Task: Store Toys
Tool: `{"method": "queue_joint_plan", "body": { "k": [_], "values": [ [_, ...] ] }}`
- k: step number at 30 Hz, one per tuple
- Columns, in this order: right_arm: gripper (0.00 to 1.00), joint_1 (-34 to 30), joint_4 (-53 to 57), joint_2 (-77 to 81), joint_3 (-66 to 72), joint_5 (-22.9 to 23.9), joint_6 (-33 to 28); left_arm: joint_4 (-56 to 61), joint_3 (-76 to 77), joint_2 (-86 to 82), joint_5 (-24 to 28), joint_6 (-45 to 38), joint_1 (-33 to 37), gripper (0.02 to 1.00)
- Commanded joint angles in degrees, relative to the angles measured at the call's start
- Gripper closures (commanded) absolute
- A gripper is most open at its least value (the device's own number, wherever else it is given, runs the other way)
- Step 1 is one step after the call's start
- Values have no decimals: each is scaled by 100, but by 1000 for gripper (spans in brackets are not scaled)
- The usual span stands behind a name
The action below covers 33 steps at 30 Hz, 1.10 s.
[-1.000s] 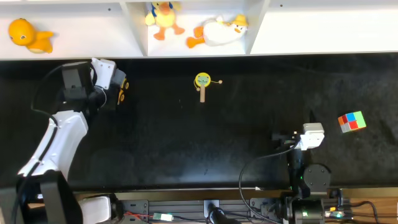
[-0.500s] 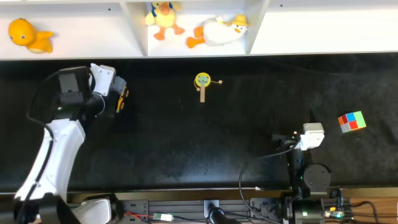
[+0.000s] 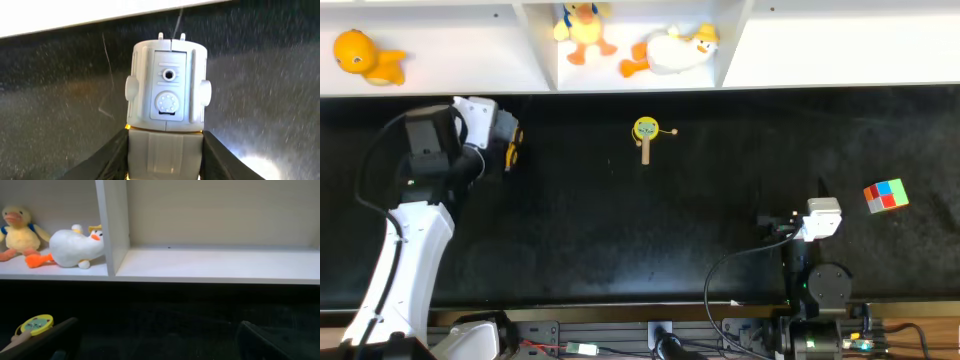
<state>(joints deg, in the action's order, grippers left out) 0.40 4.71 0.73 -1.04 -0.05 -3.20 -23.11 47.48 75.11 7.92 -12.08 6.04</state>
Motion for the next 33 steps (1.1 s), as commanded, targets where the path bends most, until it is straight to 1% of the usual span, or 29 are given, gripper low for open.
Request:
{"method": "queue_joint_plan", "body": {
  "k": [1,9,15,19,22,25,33],
  "values": [
    [5,24,-22,-52,76,-35,26,308,-22,-129,107,627,39,625],
    [5,24,-24,-52,76,-35,26,776,26,-127,103,1222,39,647],
    [5,24,-24,-52,76,-35,26,785,378,-4,37,1222,39,647],
    [5,24,-24,-52,76,-35,26,785,614,160,-28,1263,66,673],
    [7,24,-24,-52,76,-35,26,789,789,245,-26,1272,105,673],
    [7,24,-24,-52,76,-35,26,787,964,350,-151,1390,138,673],
    [5,24,-22,-52,76,-35,26,785,1447,809,-146,1543,225,676]
  ]
}}
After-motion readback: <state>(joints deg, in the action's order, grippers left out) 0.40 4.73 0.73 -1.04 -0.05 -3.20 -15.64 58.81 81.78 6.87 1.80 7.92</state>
